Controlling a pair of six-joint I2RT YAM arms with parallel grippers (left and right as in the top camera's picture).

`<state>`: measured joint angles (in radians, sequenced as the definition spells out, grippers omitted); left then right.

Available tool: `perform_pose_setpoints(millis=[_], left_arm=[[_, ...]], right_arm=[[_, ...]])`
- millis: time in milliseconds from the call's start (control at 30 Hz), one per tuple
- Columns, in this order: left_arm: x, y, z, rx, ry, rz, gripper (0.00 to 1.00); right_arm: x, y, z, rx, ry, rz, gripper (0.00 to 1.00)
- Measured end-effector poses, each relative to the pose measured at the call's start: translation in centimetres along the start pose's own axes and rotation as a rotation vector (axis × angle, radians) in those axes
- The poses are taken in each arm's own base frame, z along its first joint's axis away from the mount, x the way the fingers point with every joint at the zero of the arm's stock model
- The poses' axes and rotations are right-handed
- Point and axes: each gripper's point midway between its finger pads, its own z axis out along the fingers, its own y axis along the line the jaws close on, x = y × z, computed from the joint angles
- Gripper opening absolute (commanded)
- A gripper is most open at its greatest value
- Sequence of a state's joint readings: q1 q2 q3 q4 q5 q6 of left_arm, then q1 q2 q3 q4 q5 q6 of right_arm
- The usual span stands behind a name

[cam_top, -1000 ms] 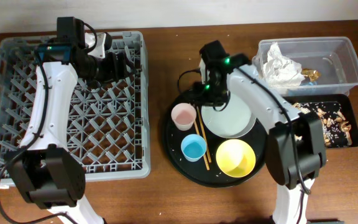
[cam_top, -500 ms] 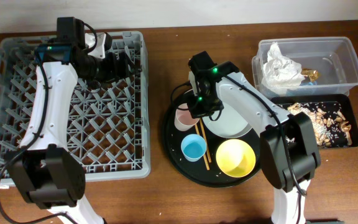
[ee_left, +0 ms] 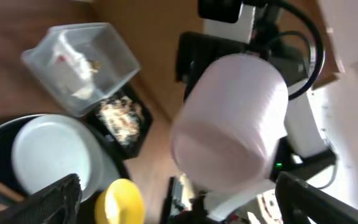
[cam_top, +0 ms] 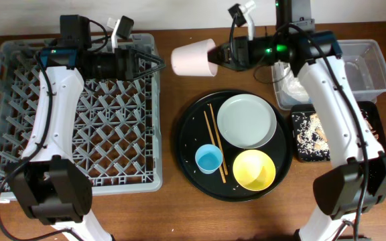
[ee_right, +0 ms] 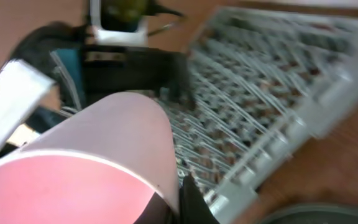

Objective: Sort waste into correct bins and load items into the dishwasher rack
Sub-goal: 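Hand the pink cup from the right gripper to the left gripper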

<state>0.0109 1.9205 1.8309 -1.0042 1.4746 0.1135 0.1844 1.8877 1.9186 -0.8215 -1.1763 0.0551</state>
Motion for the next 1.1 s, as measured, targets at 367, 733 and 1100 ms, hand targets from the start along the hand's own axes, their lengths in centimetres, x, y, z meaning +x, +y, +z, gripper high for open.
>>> perform_pose_setpoints(millis=[367, 733, 1100], left_arm=[[1.5, -3.9, 4.2, 0.164, 0.083, 0.034, 0.67], [1.9, -4.1, 4.9, 0.168, 0.102, 0.014, 0.65], [1.4, 5.3, -1.0, -0.357, 0.057, -0.054, 0.58]], right_arm=[[-0.4, 1.0, 4.0, 0.047, 0.010, -0.078, 0.04], [0.1, 0.7, 4.7, 0.088, 0.026, -0.044, 0.70], [-0.1, -5.9, -4.0, 0.268, -0.054, 0.159, 0.99]])
